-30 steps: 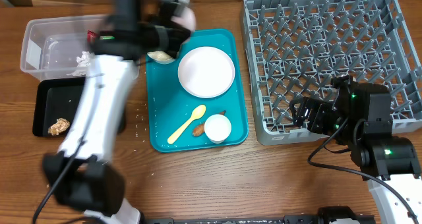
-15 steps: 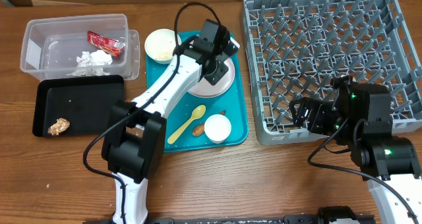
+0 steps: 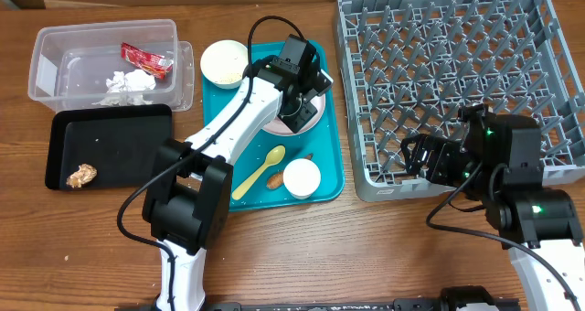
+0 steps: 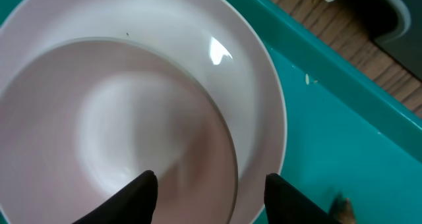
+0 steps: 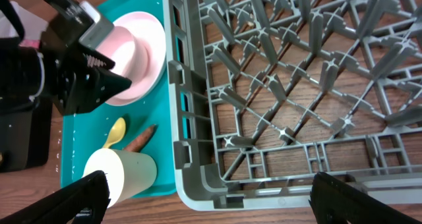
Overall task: Sort waste into correct bins and load items into the dishwasher
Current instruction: 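Place the empty pink bowl onto the white plate on the teal tray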
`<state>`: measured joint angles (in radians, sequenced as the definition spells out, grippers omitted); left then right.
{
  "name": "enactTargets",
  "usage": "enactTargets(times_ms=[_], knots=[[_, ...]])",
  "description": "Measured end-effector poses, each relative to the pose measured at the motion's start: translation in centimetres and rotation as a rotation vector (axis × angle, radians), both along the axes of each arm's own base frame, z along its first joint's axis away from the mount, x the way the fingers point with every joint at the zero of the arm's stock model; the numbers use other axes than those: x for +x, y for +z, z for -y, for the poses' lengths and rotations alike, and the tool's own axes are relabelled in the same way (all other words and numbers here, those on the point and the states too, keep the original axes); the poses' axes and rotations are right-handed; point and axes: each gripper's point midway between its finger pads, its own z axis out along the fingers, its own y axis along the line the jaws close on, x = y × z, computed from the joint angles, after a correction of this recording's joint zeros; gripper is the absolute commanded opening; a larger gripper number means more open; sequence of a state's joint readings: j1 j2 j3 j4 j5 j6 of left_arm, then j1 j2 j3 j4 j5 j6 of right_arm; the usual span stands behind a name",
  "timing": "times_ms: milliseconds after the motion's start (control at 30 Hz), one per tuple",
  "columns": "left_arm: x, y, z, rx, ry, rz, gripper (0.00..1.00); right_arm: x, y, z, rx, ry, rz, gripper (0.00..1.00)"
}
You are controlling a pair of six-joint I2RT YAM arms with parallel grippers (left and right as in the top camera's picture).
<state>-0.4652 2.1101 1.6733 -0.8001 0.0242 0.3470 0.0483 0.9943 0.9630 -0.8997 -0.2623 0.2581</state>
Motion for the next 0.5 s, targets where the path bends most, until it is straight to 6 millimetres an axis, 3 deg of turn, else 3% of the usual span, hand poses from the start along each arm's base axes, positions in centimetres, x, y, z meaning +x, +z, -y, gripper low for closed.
enactTargets(times_ms=[167,233,400,500], knots=[[1.0,0.6,-0.5,0.012,0.071,0.032,0.72,0.2,-0.8,0.0,-0.002,0.001,-0.032,1.0],[1.2,1.6,-0.9,0.011,0.126,0.016,0.74,0.2,-1.1,0.0,-0.002,0.0,-0.047,1.0],[5.2,9.0,-1.3,-0.101,0.268,0.121,0.76,0.2,-1.5,0.0,-0.003,0.0,-0.062,1.0],[8.3,13.0,-3.0,-0.191,0.349,0.228,0.73,0.3,-1.5,0.0,-0.002,0.0,-0.061,1.0]])
